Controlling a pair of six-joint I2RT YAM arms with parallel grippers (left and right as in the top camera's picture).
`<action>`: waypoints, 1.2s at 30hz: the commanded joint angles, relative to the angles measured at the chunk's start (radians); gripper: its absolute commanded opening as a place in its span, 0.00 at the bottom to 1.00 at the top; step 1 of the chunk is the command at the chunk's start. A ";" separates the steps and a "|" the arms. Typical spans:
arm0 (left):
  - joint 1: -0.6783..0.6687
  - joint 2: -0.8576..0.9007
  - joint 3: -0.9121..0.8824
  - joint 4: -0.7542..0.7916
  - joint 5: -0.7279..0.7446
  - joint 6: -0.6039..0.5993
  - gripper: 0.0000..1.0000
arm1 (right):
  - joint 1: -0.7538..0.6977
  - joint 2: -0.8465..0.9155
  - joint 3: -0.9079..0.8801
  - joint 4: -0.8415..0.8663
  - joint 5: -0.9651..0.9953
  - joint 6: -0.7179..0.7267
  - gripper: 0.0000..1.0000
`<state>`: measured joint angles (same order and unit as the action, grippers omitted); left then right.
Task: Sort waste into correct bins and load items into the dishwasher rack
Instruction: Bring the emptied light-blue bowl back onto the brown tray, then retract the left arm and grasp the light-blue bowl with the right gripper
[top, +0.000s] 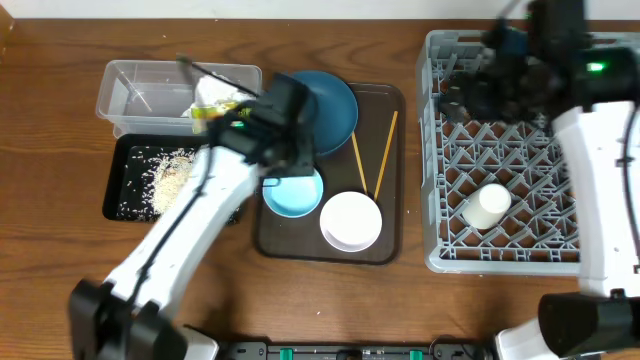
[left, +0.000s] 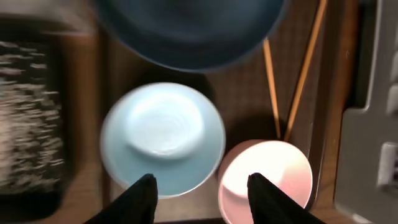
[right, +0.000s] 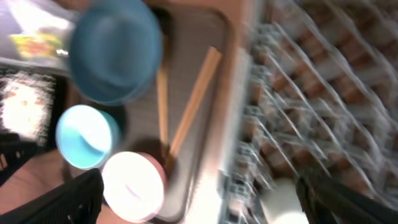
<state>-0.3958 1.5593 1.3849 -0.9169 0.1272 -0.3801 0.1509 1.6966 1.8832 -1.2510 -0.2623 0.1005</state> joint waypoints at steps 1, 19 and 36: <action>0.095 -0.085 0.023 -0.033 -0.008 0.016 0.52 | 0.109 -0.008 -0.050 0.096 -0.026 0.081 0.95; 0.460 -0.142 0.023 -0.134 -0.008 0.032 0.53 | 0.435 0.193 -0.357 0.536 -0.032 0.255 0.71; 0.460 -0.142 0.022 -0.137 -0.009 0.032 0.61 | 0.515 0.373 -0.353 0.541 0.019 0.304 0.27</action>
<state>0.0601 1.4067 1.3884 -1.0504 0.1242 -0.3614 0.6399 2.0663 1.5169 -0.7120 -0.2722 0.3988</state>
